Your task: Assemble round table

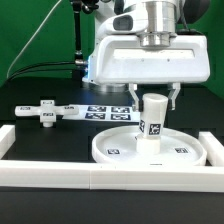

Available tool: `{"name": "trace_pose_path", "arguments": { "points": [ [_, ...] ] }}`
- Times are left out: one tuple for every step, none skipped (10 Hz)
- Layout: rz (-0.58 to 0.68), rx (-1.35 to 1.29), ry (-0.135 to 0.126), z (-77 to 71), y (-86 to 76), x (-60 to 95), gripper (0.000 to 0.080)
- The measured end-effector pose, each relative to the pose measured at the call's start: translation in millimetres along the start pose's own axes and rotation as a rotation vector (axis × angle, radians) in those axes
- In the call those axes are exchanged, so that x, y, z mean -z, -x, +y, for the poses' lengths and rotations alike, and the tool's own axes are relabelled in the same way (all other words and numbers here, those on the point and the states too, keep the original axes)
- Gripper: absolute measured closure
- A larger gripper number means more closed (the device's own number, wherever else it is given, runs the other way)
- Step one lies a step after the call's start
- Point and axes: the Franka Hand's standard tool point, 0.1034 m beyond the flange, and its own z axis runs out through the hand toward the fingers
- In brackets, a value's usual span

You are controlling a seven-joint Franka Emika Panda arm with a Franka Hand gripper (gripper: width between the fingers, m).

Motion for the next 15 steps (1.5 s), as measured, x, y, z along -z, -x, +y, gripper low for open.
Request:
{"name": "trace_pose_path", "arguments": {
  "points": [
    [-0.001,0.000,0.000,0.1,-0.2,0.4,0.0218],
    [-0.001,0.005,0.000,1.4,-3.6,4.2,0.0171],
    [0.000,0.005,0.000,1.9,-7.3,9.3,0.0171],
    [-0.008,0.007,-0.003,2.0,-11.6,16.9,0.0153],
    [-0.013,0.008,-0.005,2.9,-18.0,26.3,0.0150],
    [-0.008,0.008,-0.004,4.1,-23.1,32.0,0.0150],
    [-0.013,0.008,-0.005,3.5,-20.9,29.7,0.0150],
    [-0.015,0.008,-0.006,3.3,-20.0,28.7,0.0150],
    [-0.021,0.008,-0.007,2.8,-19.3,28.4,0.0150],
    [-0.047,0.009,-0.016,1.5,-17.3,27.2,0.0150],
    [-0.043,0.022,-0.012,5.4,-15.9,23.8,0.0150],
    [-0.071,0.020,-0.017,5.3,-9.9,19.5,0.0150],
    [-0.123,0.021,-0.033,3.6,-6.2,18.1,0.0150],
    [-0.196,0.022,-0.054,3.2,-2.3,16.3,0.0150],
    [-0.270,0.022,-0.073,3.5,-0.5,14.1,0.0150]
  ]
}}
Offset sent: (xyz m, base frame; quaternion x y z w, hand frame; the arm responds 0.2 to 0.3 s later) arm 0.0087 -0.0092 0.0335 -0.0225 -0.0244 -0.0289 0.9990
